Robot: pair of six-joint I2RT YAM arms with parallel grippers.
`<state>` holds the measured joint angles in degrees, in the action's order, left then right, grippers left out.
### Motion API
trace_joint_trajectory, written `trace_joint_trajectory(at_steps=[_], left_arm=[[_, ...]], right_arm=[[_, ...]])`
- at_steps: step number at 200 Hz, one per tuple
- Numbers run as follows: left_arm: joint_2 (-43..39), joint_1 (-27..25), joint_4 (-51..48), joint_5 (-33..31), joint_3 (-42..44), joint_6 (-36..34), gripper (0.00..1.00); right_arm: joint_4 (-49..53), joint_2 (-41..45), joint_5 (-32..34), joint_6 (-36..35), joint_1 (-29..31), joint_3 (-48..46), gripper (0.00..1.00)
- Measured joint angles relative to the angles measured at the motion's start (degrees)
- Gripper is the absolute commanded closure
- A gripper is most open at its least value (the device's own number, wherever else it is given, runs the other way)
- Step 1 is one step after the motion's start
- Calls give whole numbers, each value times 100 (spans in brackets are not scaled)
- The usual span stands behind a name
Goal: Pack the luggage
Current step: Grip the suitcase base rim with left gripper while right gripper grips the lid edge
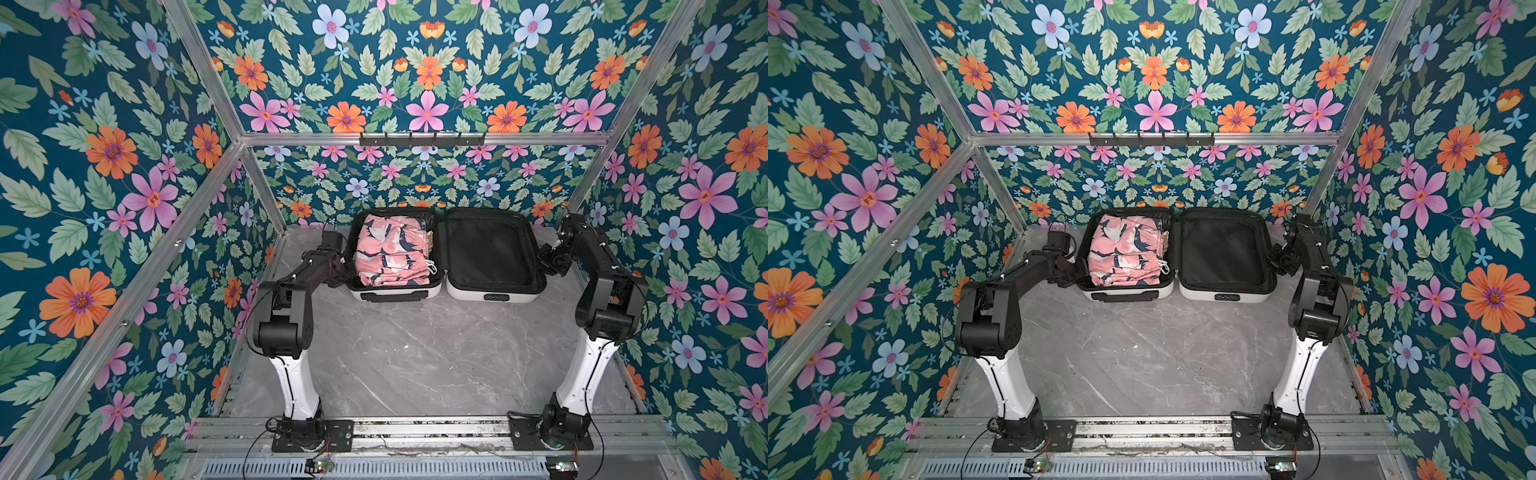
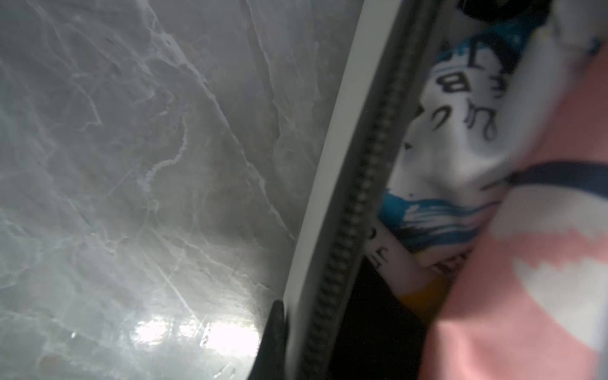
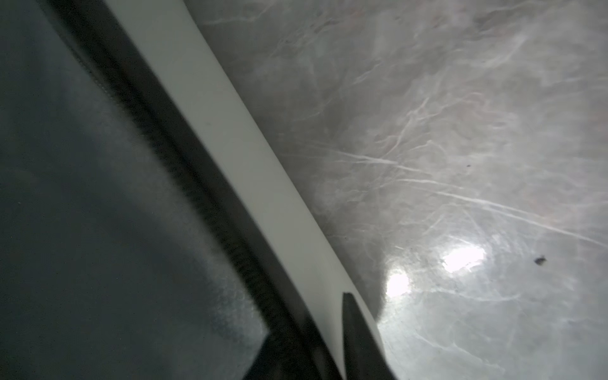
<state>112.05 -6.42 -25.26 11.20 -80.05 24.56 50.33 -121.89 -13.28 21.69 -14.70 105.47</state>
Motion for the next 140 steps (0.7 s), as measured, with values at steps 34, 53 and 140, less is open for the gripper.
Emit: trace_joint_trajectory(at_steps=[34, 53, 140], left_arm=[[-55, 13, 85, 2, 94, -39, 100], [-173, 15, 116, -96, 219, -63, 100], [-1443, 28, -63, -872, 1582, -348, 100]], right_arm=[[-243, 317, -138, -341, 35, -415, 100], [-407, 664, -149, -319, 66, -785, 100], [-1185, 3676, -96, 264, 501, -3097, 100]])
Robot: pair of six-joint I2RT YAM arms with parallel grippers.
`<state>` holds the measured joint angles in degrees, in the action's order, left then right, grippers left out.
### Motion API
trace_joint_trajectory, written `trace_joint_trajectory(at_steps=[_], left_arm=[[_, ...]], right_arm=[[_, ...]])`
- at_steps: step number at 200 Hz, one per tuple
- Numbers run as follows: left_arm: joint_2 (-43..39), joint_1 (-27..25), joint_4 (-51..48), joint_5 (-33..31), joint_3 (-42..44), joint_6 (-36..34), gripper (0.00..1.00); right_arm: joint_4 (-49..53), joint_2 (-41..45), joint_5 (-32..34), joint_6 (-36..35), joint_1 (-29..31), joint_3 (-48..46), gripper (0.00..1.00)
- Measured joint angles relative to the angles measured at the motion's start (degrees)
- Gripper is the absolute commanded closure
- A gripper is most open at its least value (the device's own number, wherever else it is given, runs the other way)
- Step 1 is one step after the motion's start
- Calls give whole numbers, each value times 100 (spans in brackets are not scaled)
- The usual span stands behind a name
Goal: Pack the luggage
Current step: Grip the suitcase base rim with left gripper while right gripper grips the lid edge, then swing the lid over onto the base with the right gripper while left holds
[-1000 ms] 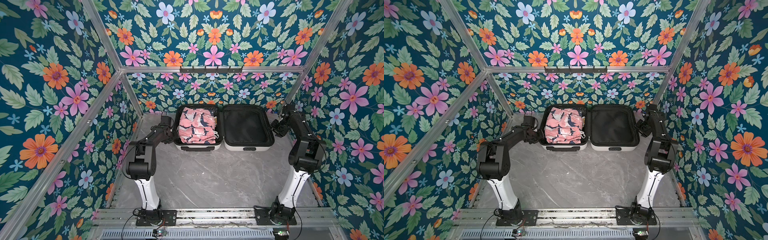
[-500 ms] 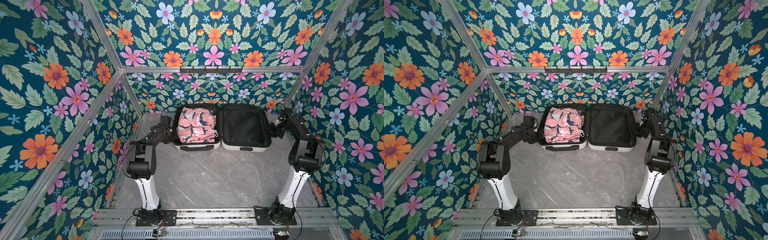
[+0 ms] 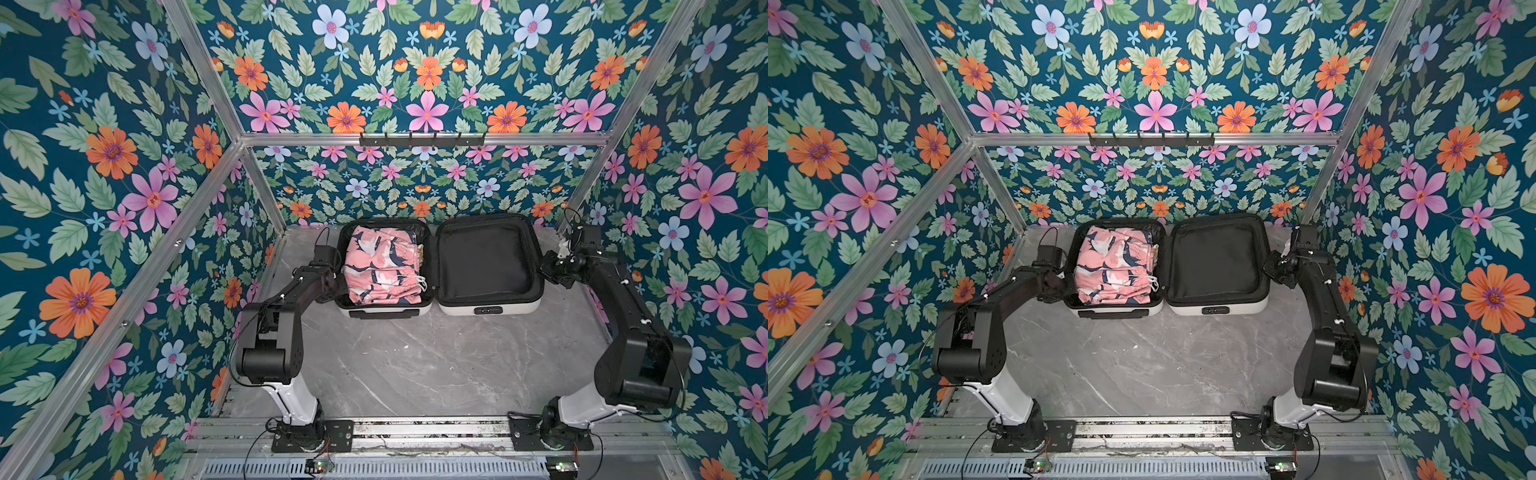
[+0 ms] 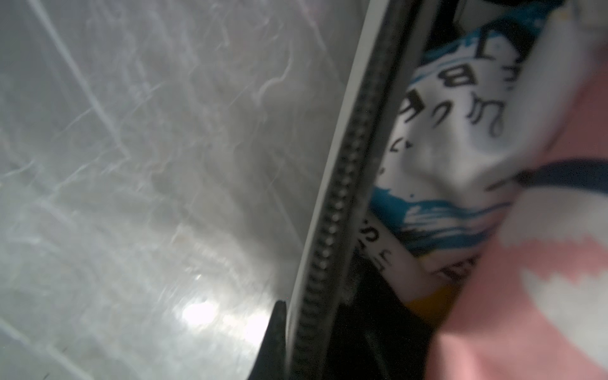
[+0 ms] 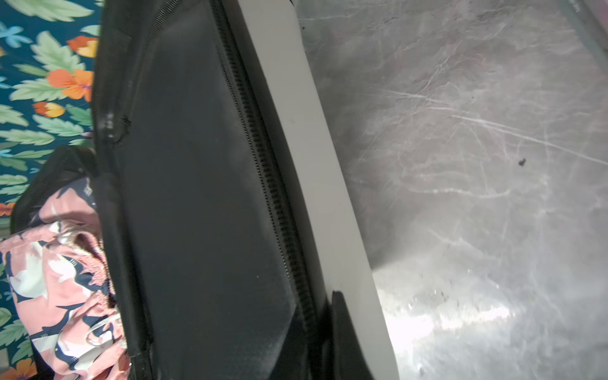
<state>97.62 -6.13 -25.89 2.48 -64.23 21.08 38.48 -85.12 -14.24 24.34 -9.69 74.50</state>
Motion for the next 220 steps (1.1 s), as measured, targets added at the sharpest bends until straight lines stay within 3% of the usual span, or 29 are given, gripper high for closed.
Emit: trace_joint_trajectory(at_steps=[47, 87, 107, 125, 152, 156, 170, 190, 200, 220], left_arm=[[-295, -555, -144, -570, 282, -214, 100], [-452, -1320, -240, -1045, 476, -20, 100], [-461, -1604, -256, -1106, 535, 258, 100], [-463, -1843, -85, -927, 562, 697, 100], [-529, -2000, 479, -789, 737, 1475, 100], [-564, -2000, 538, -787, 782, 1574, 92], [-741, -1974, 673, -745, 977, 1836, 58], [-1226, -1891, 826, -214, 1287, 1851, 41], [-1589, -1816, 828, -55, 1475, 1967, 40], [-2192, -1609, 743, 48, 1744, 2068, 39]], right_arm=[[-326, 1311, 754, 289, 901, -404, 100], [-1377, 1613, 1346, 507, 1884, -87, 100], [-2057, 1423, 1276, 811, 2610, 177, 100], [-2568, 1016, 730, 1014, 3425, 494, 100], [-2601, 232, 260, 1075, 4358, 1032, 100], [-2564, 87, 199, 1102, 4465, 1128, 100], [-2535, -422, -474, 1268, 4782, 1486, 65], [-2107, -1045, -1047, 1263, 5003, 1873, 34], [-1810, -1220, -1141, 1303, 5031, 1932, 27], [-1432, -1303, -1259, 1285, 5082, 2035, 25]])
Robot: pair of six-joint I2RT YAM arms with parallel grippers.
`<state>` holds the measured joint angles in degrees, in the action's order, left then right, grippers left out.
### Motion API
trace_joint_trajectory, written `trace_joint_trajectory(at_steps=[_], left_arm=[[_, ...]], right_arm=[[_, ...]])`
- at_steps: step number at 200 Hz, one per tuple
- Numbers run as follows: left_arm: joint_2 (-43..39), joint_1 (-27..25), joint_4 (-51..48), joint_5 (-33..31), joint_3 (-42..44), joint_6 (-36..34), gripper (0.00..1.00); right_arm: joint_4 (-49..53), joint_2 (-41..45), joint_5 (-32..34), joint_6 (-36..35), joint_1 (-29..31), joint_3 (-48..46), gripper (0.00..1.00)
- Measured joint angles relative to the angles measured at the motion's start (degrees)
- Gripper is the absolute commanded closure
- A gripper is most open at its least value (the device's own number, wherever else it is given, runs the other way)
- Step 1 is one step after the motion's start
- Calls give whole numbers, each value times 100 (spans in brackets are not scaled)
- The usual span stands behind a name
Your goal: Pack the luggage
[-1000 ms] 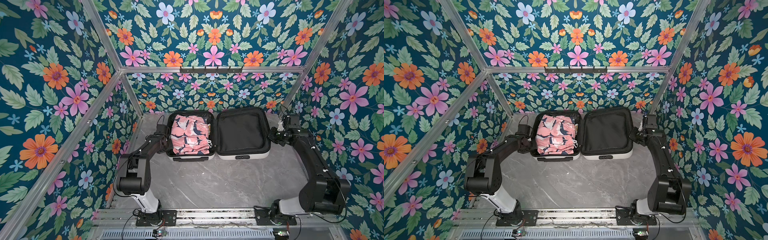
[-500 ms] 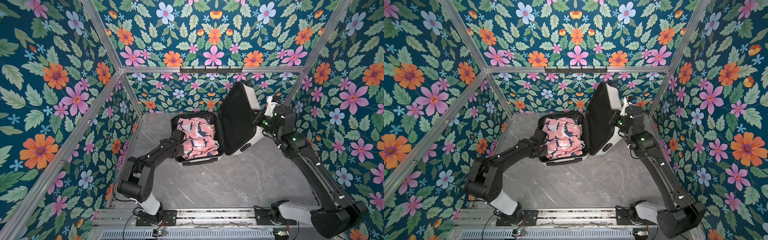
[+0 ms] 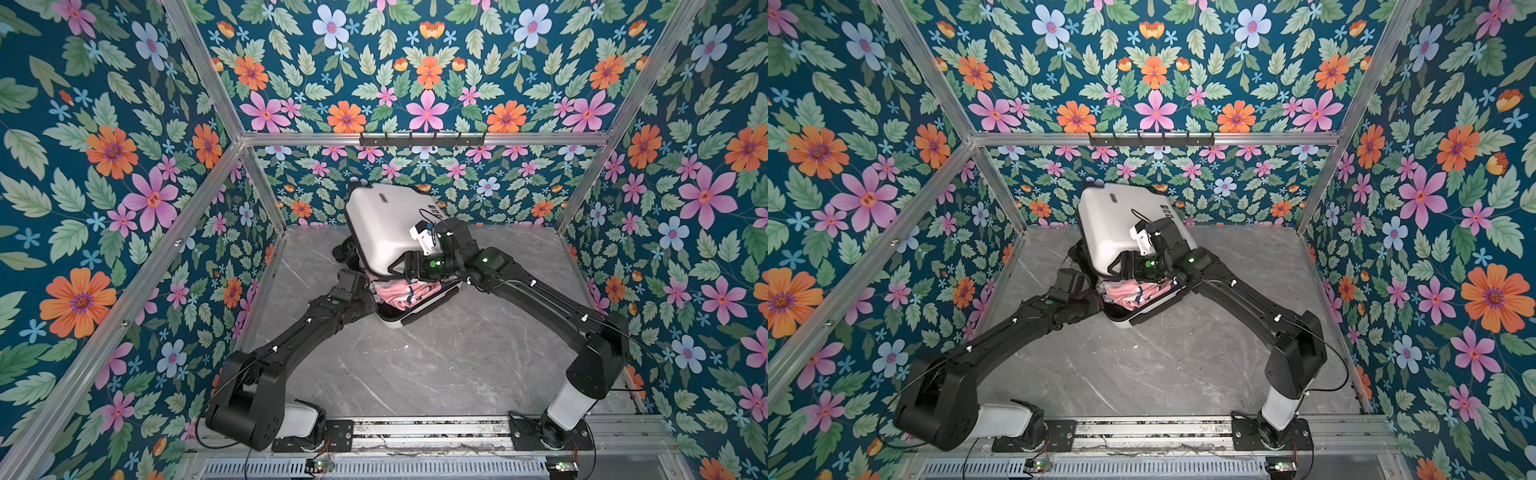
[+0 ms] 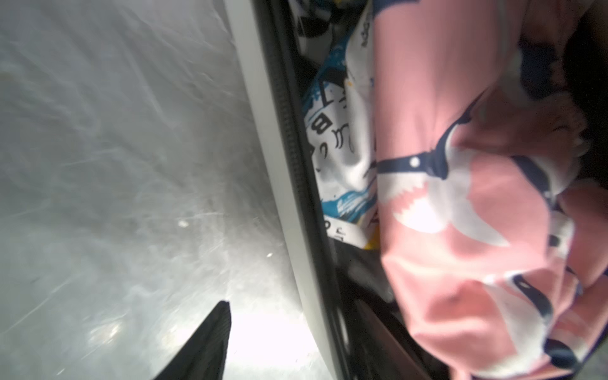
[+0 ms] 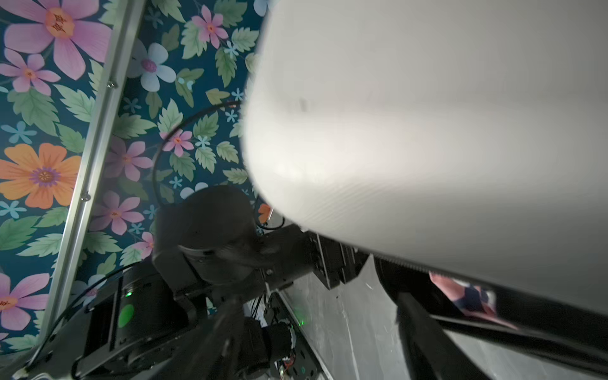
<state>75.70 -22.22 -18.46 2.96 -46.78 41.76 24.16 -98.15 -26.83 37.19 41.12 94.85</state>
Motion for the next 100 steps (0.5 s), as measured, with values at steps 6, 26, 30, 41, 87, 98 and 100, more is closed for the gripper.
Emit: trace_joint_trajectory(at_steps=[6, 26, 30, 41, 87, 98, 100], left_arm=[[-149, 61, -125, -15, 55, 9, 38], [-597, 286, -319, 50, 240, 33, 41], [-667, 343, -378, 72, 262, 37, 43], [-793, 522, -503, 146, 295, 44, 44], [-1058, 1550, -964, 461, -249, 0, 37], [-922, 1818, -935, 662, -498, -33, 37], [-883, 1869, -933, 704, -549, -39, 37]], right_arm=[[0, 9, -66, -2, 15, 50, 25], [-44, 52, -284, -39, 44, 151, 25], [-44, 76, -328, -39, 44, 146, 25], [-61, 155, -426, -46, 42, 83, 26], [-59, 852, -238, -146, -240, -122, 36], [92, 835, 4, -140, -575, -94, 37], [116, 826, 22, -136, -619, -94, 37]])
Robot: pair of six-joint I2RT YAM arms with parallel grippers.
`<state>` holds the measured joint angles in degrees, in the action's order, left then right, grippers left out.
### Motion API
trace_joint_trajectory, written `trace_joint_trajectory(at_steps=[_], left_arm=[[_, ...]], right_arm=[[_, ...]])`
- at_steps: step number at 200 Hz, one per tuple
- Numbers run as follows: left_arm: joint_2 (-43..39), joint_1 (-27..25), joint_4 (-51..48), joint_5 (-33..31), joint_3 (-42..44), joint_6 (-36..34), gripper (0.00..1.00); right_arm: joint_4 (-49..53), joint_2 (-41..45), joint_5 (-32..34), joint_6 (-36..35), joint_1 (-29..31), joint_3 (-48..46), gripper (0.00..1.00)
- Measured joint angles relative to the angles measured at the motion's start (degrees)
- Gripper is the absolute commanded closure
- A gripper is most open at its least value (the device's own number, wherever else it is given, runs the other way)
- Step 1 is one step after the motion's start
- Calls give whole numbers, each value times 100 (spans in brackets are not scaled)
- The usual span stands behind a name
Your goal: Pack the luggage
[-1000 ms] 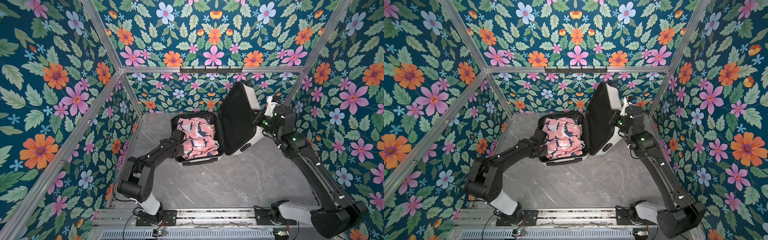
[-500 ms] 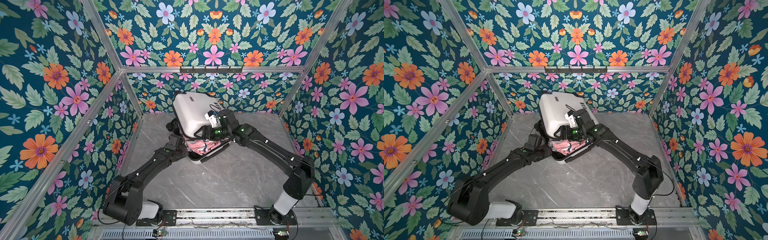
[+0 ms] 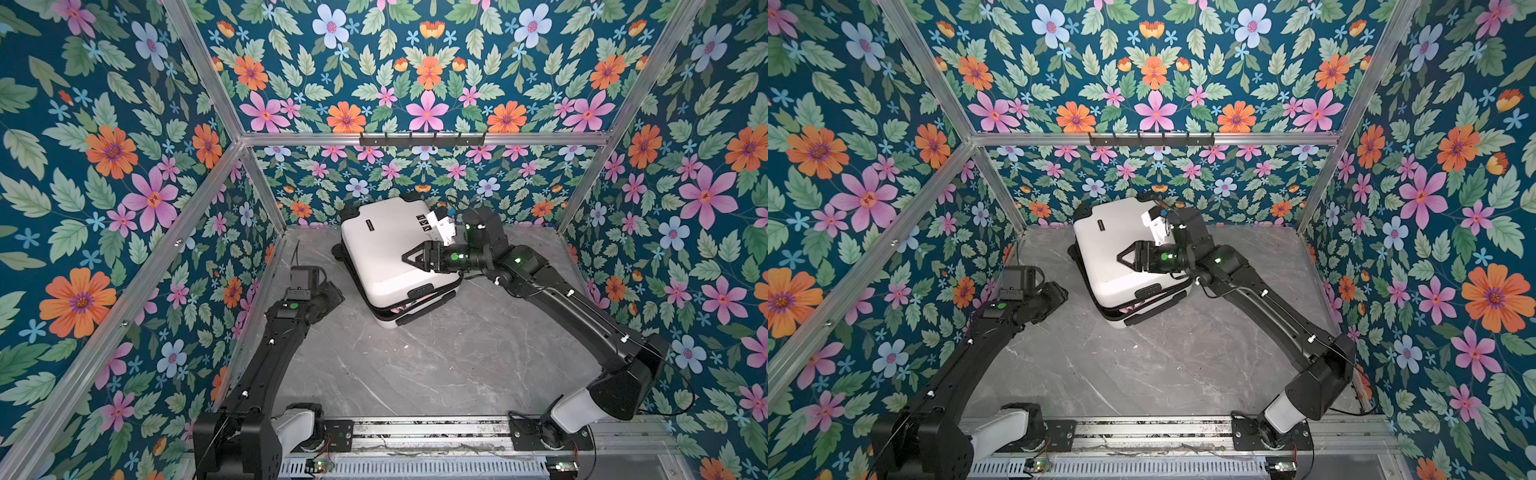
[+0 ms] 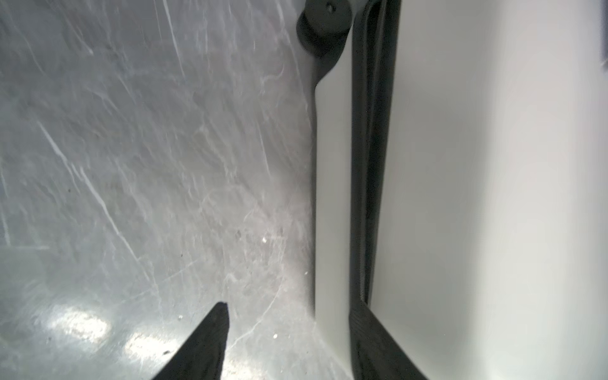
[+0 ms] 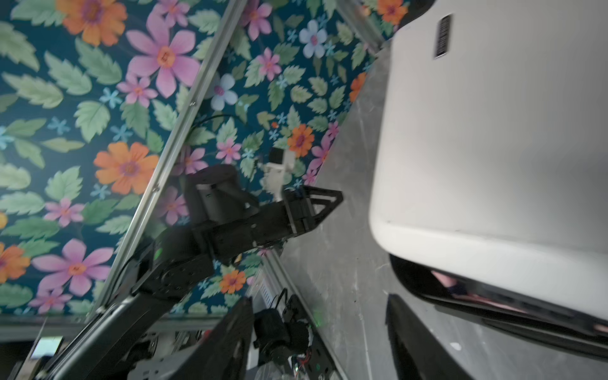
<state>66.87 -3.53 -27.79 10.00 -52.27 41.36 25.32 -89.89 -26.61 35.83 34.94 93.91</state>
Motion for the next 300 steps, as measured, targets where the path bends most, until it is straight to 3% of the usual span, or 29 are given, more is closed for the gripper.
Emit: trace_joint_trajectory(at_steps=[32, 65, 129, 185, 242, 265, 300], left_arm=[[1204, 492, 363, 798, -1058, -4, 36], [2743, 837, 1325, 1394, -2243, 76, 35], [4752, 1023, 3790, 1939, -3314, 345, 33], [6137, 1032, 5702, 2632, -3818, 1113, 37], [6352, 960, 8024, 3462, -3298, 2575, 40], [5939, 756, 8732, 3676, -2651, 2927, 40], [5119, 175, 9064, 3366, -1569, 3014, 41]], right_arm=[[518, -208, 507, 326, -1073, -337, 29], [605, -291, 555, 658, -1687, -1010, 25], [61, -229, -120, 1123, -1779, -2024, 23], [-87, 15, 133, 1676, -1930, -2806, 26], [-476, -203, 214, 2096, -2236, -3075, 27], [-490, -240, 192, 2076, -2376, -2986, 27], [-83, -13, 308, 1845, -2728, -2973, 28]])
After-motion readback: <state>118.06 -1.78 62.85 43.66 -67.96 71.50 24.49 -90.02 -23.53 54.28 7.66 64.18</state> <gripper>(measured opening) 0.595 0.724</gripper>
